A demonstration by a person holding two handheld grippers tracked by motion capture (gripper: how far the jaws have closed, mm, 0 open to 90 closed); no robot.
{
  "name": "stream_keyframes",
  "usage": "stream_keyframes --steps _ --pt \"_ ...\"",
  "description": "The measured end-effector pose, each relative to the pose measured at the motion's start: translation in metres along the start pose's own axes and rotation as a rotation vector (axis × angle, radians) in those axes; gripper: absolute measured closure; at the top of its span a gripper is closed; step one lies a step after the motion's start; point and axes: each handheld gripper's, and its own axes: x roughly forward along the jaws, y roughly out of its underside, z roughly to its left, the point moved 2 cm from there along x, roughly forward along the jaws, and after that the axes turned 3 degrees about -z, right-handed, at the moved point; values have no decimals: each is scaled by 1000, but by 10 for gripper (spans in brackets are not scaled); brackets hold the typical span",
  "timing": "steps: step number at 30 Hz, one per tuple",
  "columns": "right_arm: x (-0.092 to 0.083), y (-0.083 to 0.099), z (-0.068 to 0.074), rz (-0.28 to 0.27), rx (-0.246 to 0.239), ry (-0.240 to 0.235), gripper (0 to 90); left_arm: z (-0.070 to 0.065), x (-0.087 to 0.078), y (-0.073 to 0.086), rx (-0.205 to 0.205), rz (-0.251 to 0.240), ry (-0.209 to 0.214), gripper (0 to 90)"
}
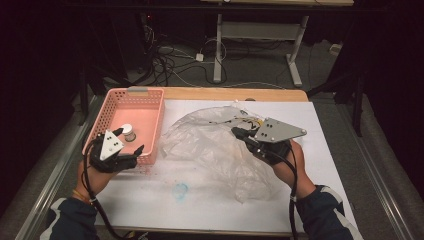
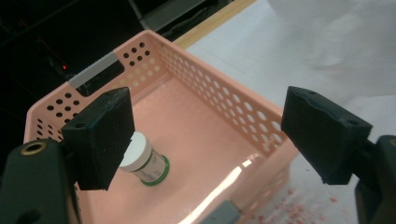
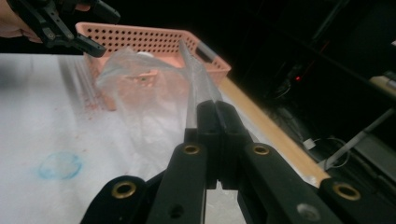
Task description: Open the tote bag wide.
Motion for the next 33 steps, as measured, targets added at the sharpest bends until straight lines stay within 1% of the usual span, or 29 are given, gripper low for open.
stream_keyframes --steps 1,2,4,6,8,9,10,11,12,14,16,17,18,19,20,21,23,24,25,27,28,29,30,31,33 --pt "0 -2 0 -4 4 1 900 5 4 -1 -5 20 -5 169" --pt "0 -3 -1 -9 2 1 900 10 9 -1 -10 44 3 170" --pt "1 -3 0 -11 3 3 900 18 22 -2 -10 94 0 170" --pt "2 -3 0 -19 11 2 900 27 35 -4 -29 148 15 171" --pt "1 -3 0 -25 11 2 900 35 48 -6 -30 198 20 177" --pt "1 -4 0 -30 11 6 900 39 55 -7 -32 223 31 181" --pt "1 -4 -1 -37 9 11 900 44 61 -9 -45 258 39 195" --pt "1 -4 -1 -37 9 11 900 49 67 -11 -47 275 20 195" --pt "2 -4 -1 -34 11 9 900 54 71 -12 -51 286 11 199" --pt "5 -2 0 -31 7 4 900 62 80 -14 -74 310 5 201" --pt "8 0 1 -24 3 -4 900 67 90 -12 -83 355 9 201" --pt "9 1 2 -21 5 -9 900 69 95 -9 -82 385 16 206" --pt "10 1 2 -18 4 -12 900 71 100 -6 -90 425 28 207" --pt "11 2 2 -15 6 -15 900 73 106 -2 -103 484 24 207" --pt "11 3 2 -14 8 -16 900 76 112 2 -120 544 10 207" --pt "12 4 3 -12 6 -18 900 78 117 6 -136 578 3 208" --pt "13 5 4 -9 3 -25 900 82 121 10 -166 599 -3 225" --pt "13 6 5 -8 1 -25 900 84 122 10 -177 600 3 229" --pt "14 6 6 -7 -4 -27 900 85 122 10 -177 593 12 275" --pt "14 7 7 -8 -6 -31 900 86 122 10 -179 591 11 340" --pt "14 7 7 -7 -4 -34 900 86 123 11 -184 591 30 402" --pt "15 7 7 -8 -1 -33 900 87 123 11 -183 594 34 445" --pt "15 8 7 -8 -3 -32 900 87 123 11 -180 593 34 468" --pt "15 8 7 -7 -2 -33 900 87 123 12 -175 593 37 468" --pt "15 9 7 -5 -1 -25 900 88 123 12 -163 597 22 471"
